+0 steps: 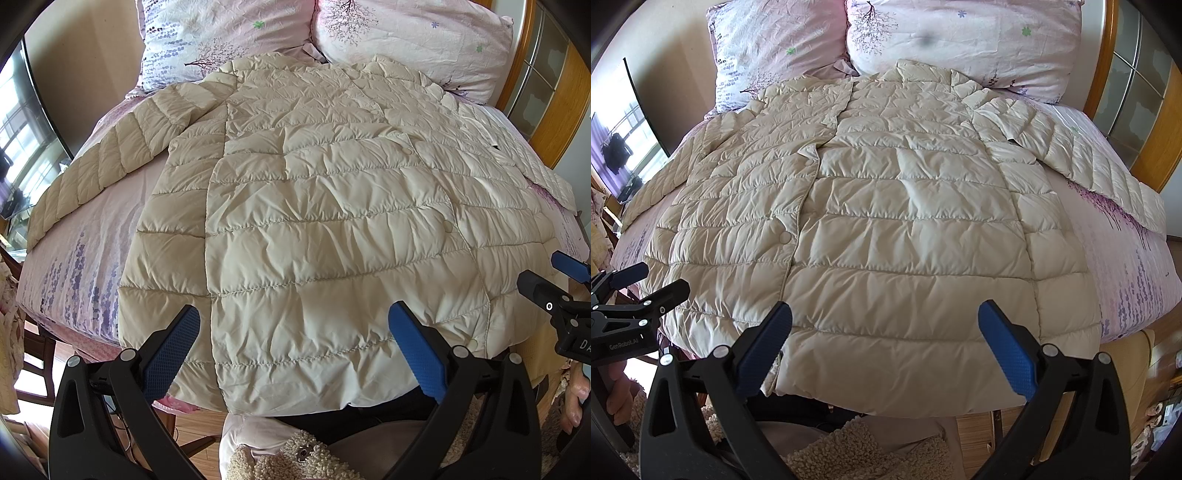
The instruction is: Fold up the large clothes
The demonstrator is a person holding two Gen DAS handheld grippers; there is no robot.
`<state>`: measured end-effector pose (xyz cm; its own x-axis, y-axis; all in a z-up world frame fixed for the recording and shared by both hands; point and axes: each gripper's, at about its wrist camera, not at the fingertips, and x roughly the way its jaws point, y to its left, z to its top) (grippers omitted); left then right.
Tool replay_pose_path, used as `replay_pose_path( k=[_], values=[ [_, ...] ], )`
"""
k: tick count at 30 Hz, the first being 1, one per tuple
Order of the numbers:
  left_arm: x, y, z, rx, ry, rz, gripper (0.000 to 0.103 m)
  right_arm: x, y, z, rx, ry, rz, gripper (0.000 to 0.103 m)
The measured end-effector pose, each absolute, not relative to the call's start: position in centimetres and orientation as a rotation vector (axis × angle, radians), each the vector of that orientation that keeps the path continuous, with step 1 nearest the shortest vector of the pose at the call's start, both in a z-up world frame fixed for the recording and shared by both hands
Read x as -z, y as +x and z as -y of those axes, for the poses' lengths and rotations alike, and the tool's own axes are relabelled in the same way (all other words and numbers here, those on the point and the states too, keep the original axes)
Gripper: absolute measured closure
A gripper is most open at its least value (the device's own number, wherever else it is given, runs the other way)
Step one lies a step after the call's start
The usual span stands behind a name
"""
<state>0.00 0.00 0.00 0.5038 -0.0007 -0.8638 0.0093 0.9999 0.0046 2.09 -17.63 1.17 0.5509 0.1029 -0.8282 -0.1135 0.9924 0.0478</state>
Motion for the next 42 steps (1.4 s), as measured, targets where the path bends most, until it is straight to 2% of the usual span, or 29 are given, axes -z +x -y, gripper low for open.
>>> replay_pose_path(
  k=[42],
  values=[
    [-0.07, 0.73, 0.01, 0.006, 0.008, -1.044, 0.001, -1.21, 2.7, 17.79, -0.124, -0.012, -0.979, 0.002]
  ],
)
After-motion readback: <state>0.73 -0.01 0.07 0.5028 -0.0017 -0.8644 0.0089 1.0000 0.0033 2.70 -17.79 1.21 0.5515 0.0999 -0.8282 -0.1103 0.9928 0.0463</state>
